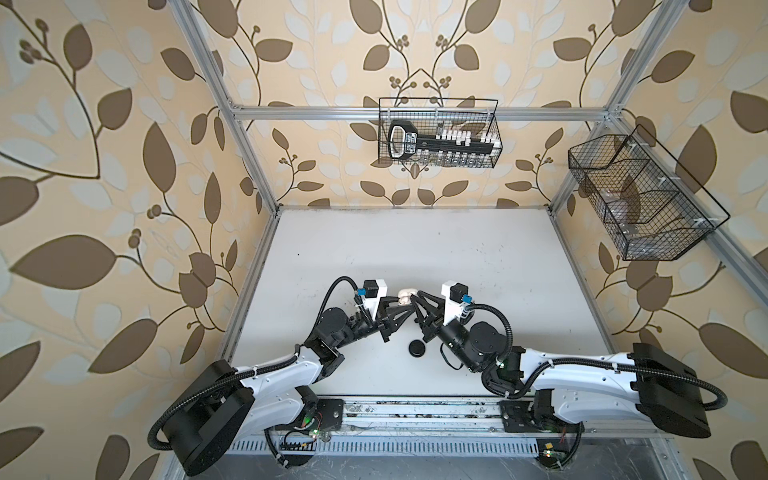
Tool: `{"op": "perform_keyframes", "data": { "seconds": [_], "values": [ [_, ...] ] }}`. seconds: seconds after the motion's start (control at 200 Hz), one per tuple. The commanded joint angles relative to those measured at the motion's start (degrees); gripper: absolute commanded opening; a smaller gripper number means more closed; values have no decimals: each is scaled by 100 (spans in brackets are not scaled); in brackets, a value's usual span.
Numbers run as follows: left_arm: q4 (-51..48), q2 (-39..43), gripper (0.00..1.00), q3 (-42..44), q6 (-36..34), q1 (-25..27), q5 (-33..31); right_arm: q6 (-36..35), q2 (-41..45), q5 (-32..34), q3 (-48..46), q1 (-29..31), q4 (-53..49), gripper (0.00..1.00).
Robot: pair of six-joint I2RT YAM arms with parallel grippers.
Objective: Insert the wireless bluetooth earbuds into the charging case
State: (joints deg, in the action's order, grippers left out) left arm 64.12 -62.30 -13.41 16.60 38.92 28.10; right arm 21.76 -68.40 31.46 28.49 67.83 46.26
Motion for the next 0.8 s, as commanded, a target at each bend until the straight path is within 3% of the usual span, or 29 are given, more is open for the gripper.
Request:
{"op": "perform_keyframes", "data": {
  "seconds": [0.0,0.185,0.355,0.505,0.64,0.795],
  "values": [
    [927,153,0,-102,-184,-16,305,10,197,-68,-133,46,-529,32],
    [686,198,0,-108,-538,-14,627,25,1132,-36,-181,203,-1261,42],
    [-651,405,0,-293,-1444,-17,952,196,2069,193,-262,196,-2130,48],
    [-1672,965,0,-369,-1842,-16,1125,180,2656,351,-406,-82,-2683,56],
    [-2137,1336,0,-423,-1942,-16,1233,261,2799,-373,-714,-838,-2594,55],
    [-2461,1392,0,-561,-1929,-14,1510,305,2707,-1576,-1097,-1474,-1818,56]
  ]
}}
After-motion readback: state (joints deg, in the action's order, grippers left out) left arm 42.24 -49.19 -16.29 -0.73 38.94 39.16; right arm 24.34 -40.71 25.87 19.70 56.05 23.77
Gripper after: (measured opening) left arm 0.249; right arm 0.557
